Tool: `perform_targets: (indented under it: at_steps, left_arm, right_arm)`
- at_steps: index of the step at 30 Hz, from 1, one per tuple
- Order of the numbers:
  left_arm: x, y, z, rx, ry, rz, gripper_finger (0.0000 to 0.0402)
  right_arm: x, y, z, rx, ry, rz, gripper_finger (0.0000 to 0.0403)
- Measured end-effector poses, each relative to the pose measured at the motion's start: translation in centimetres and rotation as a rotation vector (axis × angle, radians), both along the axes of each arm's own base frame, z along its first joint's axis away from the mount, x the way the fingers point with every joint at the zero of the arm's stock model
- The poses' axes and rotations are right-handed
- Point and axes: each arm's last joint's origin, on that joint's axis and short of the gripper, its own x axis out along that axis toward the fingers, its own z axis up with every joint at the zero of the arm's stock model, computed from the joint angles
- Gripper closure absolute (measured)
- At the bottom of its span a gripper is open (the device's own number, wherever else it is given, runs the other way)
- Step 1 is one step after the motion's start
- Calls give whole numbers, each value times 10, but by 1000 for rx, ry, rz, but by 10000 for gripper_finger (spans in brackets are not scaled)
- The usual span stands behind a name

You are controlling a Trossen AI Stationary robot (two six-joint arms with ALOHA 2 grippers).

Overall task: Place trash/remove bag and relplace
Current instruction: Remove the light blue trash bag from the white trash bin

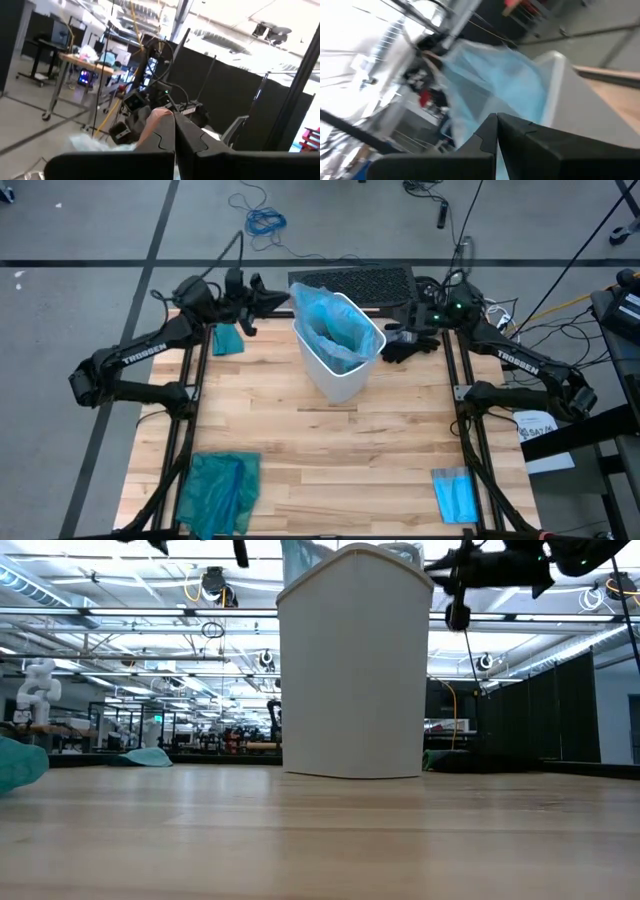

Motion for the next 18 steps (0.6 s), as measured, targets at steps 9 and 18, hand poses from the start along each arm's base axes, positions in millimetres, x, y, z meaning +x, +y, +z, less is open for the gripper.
perform_targets:
  at_steps: [9, 18]
  left_arm:
    - [-3, -2, 24, 52, 34, 8, 401]
    - [-11, -5, 54, 130, -41, 22, 401]
  right_arm:
    - [-15, 27, 14, 24, -16, 51, 402]
    - [-7, 44, 12, 67, 6, 133, 402]
